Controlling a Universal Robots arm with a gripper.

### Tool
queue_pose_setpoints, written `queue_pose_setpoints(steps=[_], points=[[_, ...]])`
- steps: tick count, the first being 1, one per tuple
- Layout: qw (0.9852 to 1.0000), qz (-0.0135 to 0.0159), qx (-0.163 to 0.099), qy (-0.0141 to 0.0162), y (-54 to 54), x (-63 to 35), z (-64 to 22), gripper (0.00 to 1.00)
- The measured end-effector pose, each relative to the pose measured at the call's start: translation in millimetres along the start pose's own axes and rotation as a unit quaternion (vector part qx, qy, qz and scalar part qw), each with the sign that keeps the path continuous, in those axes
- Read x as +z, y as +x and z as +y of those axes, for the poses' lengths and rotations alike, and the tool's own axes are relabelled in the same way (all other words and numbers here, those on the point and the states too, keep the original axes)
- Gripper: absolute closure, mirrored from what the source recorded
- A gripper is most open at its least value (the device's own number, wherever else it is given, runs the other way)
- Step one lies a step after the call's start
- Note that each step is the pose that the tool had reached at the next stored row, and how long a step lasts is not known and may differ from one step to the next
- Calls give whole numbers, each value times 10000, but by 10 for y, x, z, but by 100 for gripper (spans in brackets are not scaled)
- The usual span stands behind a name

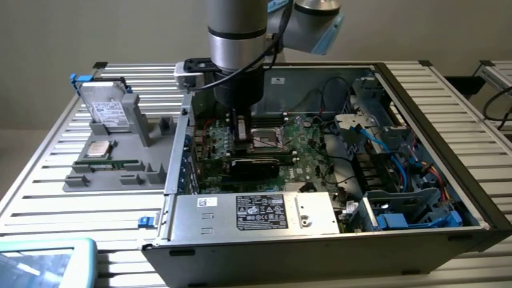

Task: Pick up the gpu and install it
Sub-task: 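Press down on the gpu until it lock into place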

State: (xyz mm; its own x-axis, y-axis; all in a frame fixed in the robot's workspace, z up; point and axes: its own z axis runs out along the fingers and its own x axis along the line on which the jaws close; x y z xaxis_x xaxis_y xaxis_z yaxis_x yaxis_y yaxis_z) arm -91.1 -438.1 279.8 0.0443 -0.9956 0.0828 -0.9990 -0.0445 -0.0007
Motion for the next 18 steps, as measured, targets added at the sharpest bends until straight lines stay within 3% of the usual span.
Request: queue_pose_setpoints(steps=[7, 18], points=[[10000, 1, 29, -3, 5, 26, -78, 85], [10000, 0, 68, 0, 9, 97, -98, 85]])
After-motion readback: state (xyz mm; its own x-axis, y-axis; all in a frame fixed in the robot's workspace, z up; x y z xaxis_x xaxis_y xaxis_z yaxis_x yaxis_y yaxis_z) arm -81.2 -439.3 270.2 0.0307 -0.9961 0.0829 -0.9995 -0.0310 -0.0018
